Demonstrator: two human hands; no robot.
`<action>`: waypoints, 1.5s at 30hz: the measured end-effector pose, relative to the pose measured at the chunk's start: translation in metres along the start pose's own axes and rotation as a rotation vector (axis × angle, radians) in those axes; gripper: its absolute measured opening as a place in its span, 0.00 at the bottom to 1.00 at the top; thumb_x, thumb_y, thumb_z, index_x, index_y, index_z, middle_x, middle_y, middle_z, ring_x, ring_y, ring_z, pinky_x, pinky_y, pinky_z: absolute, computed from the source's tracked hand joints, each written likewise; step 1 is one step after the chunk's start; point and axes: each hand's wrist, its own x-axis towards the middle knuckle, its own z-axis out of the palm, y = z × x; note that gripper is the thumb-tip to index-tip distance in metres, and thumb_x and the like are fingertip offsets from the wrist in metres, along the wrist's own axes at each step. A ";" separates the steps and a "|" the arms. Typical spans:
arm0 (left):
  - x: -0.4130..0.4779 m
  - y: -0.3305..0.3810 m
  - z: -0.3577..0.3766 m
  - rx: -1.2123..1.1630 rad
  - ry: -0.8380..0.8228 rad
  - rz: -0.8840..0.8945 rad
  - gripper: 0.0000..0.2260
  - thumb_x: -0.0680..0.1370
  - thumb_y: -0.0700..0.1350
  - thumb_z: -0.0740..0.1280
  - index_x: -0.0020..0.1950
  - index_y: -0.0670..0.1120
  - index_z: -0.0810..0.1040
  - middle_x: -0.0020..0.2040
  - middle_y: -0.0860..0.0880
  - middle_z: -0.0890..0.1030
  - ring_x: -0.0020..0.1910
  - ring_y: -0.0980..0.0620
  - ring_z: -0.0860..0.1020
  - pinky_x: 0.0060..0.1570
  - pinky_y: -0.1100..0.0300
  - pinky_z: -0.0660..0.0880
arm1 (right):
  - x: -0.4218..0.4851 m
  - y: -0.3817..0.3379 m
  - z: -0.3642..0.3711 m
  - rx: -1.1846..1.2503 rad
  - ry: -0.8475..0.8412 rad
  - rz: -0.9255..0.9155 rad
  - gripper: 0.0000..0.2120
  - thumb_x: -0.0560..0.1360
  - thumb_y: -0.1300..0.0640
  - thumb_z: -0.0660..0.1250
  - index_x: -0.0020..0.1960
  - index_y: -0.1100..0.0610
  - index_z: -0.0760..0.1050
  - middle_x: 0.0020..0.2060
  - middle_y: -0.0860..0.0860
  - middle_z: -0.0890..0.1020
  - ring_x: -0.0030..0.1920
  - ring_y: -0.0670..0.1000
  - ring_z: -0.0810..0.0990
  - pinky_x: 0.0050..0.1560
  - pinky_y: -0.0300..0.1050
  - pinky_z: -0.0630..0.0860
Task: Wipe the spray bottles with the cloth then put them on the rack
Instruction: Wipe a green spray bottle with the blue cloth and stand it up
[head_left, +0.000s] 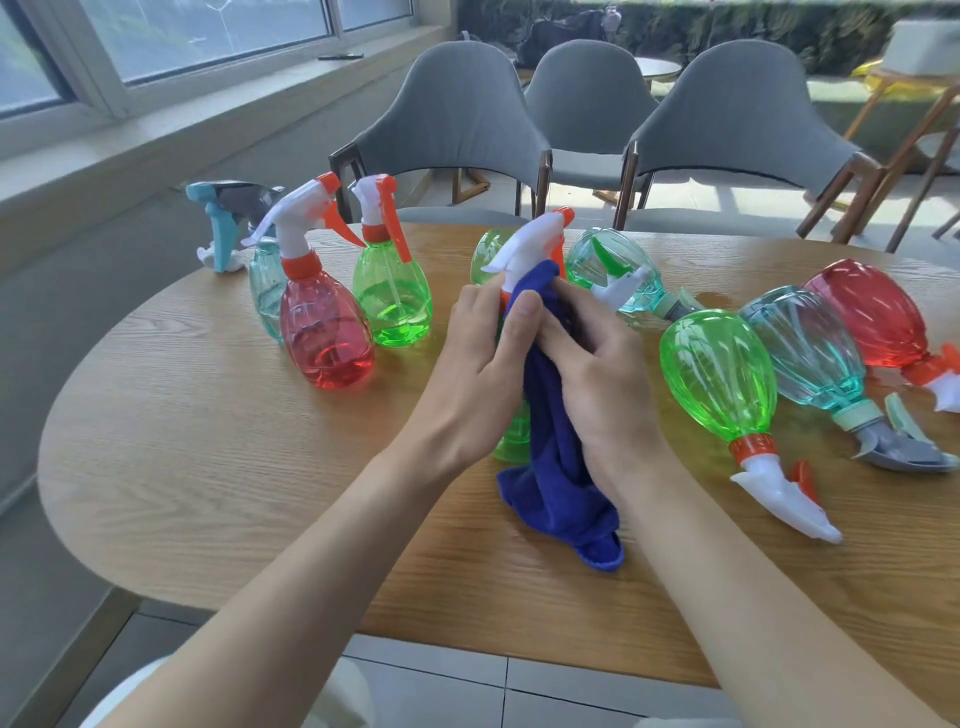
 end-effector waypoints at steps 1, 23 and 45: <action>0.001 -0.001 0.000 -0.006 0.015 0.010 0.13 0.90 0.53 0.56 0.62 0.50 0.78 0.56 0.51 0.76 0.62 0.52 0.74 0.66 0.59 0.70 | 0.001 0.000 -0.001 0.040 0.022 0.011 0.11 0.82 0.56 0.70 0.63 0.52 0.84 0.57 0.53 0.88 0.62 0.56 0.85 0.70 0.63 0.77; 0.010 -0.011 0.000 -0.578 0.185 -0.216 0.16 0.80 0.43 0.76 0.66 0.38 0.85 0.61 0.41 0.87 0.66 0.43 0.83 0.70 0.48 0.78 | 0.003 -0.005 -0.001 0.262 0.154 0.109 0.03 0.81 0.60 0.72 0.48 0.57 0.83 0.46 0.55 0.87 0.48 0.53 0.85 0.50 0.48 0.83; 0.006 -0.005 0.003 -0.151 0.126 -0.095 0.13 0.88 0.52 0.64 0.59 0.47 0.86 0.54 0.36 0.79 0.49 0.49 0.78 0.58 0.49 0.76 | 0.002 0.000 0.002 0.142 0.074 0.124 0.10 0.84 0.52 0.69 0.62 0.52 0.86 0.58 0.55 0.88 0.63 0.58 0.85 0.71 0.65 0.76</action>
